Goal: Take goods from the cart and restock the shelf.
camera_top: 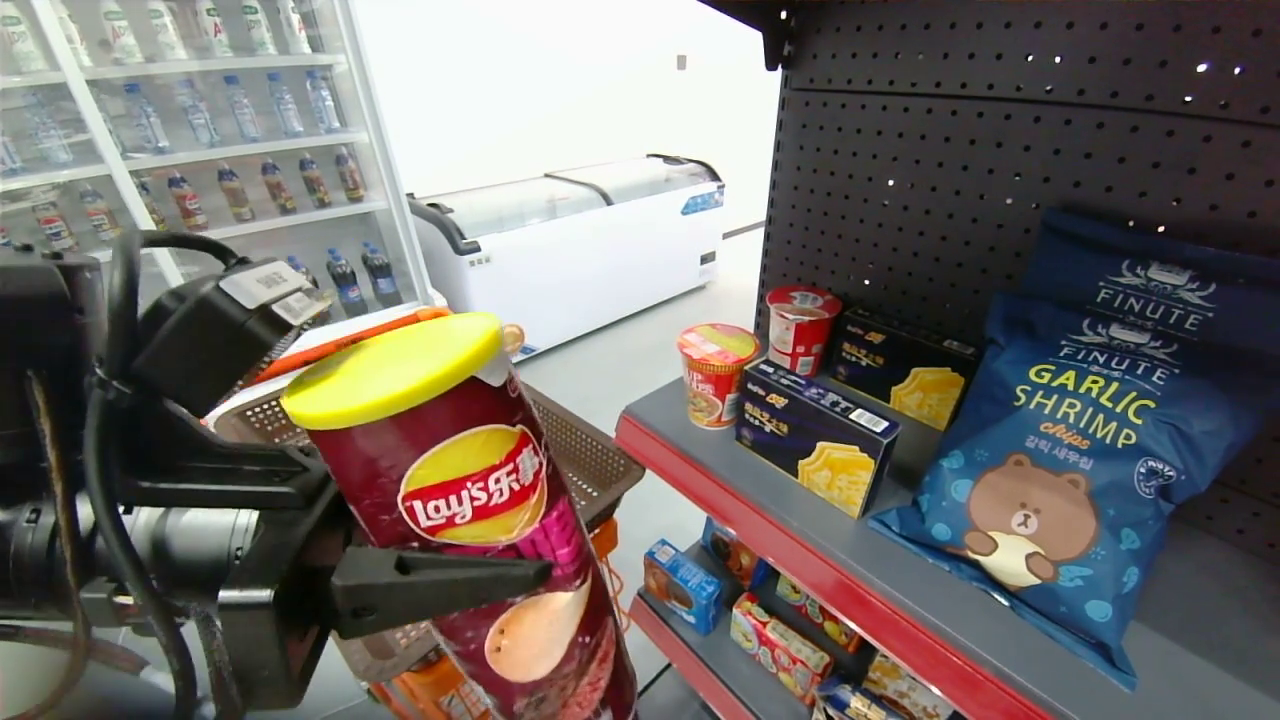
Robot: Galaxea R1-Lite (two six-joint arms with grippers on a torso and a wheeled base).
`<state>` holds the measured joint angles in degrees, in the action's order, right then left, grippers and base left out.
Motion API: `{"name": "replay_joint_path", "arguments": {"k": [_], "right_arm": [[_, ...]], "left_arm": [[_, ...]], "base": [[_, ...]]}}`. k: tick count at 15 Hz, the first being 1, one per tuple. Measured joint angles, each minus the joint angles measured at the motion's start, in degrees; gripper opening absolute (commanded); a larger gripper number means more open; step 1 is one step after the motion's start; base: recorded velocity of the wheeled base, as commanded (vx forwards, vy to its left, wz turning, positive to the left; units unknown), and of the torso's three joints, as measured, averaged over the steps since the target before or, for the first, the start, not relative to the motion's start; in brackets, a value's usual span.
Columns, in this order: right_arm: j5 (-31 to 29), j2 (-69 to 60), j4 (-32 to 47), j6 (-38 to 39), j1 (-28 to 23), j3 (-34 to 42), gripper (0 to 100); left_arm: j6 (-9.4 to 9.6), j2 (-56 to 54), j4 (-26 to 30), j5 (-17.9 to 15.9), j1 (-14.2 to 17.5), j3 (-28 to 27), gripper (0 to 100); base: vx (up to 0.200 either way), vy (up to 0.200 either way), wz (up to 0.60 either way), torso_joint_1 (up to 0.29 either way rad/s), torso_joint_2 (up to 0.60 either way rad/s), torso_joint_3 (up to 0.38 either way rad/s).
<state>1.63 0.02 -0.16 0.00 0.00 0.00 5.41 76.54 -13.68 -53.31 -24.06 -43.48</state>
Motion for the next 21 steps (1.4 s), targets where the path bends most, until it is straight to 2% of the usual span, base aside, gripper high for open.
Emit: {"name": "replay_joint_path", "arguments": {"k": [3,6,10,12,21], "right_arm": [[0.0,0.0,0.0,0.0,0.0,0.0,100],[0.0,0.0,0.0,0.0,0.0,0.0,100],[0.0,0.0,0.0,0.0,0.0,0.0,100],[0.0,0.0,0.0,0.0,0.0,0.0,100],[0.0,0.0,0.0,0.0,0.0,0.0,100]], "left_arm": [[0.02,0.0,0.1,-0.8,-4.3,1.9,0],[0.02,0.0,0.1,-0.8,-7.0,3.1,0],[0.27,-0.8,0.1,-0.7,-10.0,7.7,0],[0.30,-1.3,0.1,-0.7,-10.6,8.9,0],[0.39,-1.7,0.0,-0.7,-10.9,9.6,0]], "base": [[0.000,0.000,0.00,0.000,0.00,0.000],[0.000,0.000,0.00,0.000,0.00,0.000],[0.000,0.000,-0.15,0.001,0.00,0.001],[0.000,0.000,-0.60,0.005,0.01,0.000],[0.000,0.000,0.00,0.000,0.00,0.000]]}}
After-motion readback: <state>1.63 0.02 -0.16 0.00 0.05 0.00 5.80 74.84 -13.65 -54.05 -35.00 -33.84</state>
